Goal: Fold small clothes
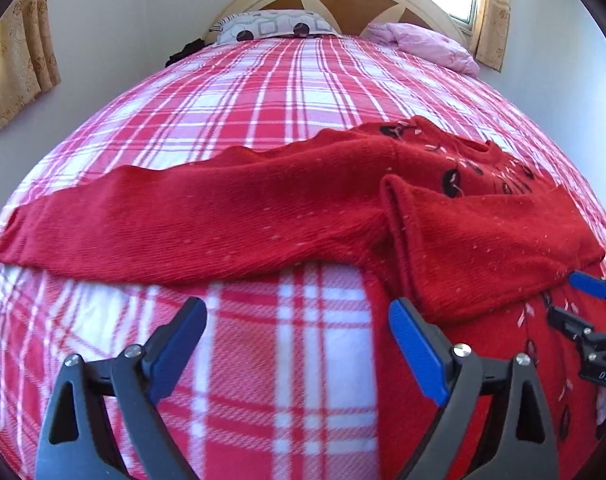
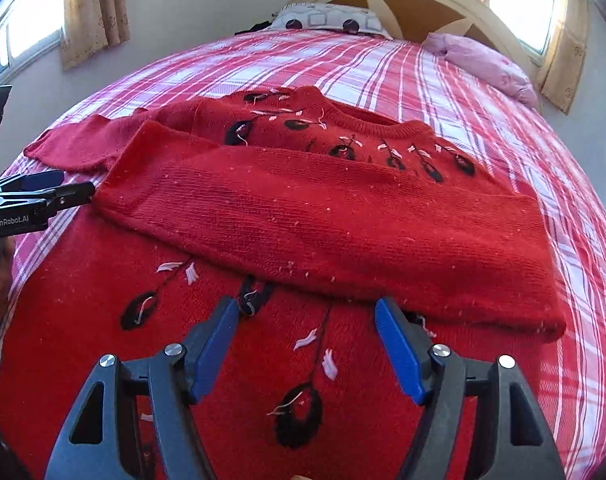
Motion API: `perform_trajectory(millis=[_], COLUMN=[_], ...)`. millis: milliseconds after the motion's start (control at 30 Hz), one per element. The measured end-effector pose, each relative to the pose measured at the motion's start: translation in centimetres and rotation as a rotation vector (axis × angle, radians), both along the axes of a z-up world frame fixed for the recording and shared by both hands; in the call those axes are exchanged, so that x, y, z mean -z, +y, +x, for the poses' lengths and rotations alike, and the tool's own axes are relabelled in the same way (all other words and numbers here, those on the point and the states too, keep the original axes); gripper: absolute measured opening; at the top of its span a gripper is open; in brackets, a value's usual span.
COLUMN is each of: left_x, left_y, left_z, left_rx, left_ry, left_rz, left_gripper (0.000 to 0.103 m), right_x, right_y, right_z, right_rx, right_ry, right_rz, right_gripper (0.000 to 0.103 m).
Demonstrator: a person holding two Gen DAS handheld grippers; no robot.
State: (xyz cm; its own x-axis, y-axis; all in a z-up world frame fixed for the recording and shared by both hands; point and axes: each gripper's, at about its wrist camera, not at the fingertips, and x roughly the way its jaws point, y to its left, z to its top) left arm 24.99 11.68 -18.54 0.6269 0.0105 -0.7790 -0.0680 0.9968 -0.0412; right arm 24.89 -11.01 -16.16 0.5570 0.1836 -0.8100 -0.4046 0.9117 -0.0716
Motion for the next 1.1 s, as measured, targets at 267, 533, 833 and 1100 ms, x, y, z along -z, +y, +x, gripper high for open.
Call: perform_trajectory(millis=[267,533,833,1100], left_x=[0.5,-0.2,-0.6,-0.3], left_y=[3.1,6.3,17.4,25.5], left_z=[0.1,-0.3,-1.8,-3.1], left_rx=[-0.057,-0.081,-0.353,-0.609], left_ry=[0.028,0.036,0.055,0.015], left_rz=[0.030,0.103,0.110,-0.047], left_gripper=[0.096,0.097,0.097,0.095], right_x=[0.6,0.8,0.9,0.8], right_y=[0.2,-0.2,-0.4,-0.4], right_z=[-0.8,-0.6,-0.7,-0.7], right_rx=[0.006,0.019,0.018,0.019], right_ry=[-0.017,-0.015,-0.018,-0.020], right_rz=[0.001,0.024,0.040,0.038], right_gripper=[0.076,0.081,0.082,0.082])
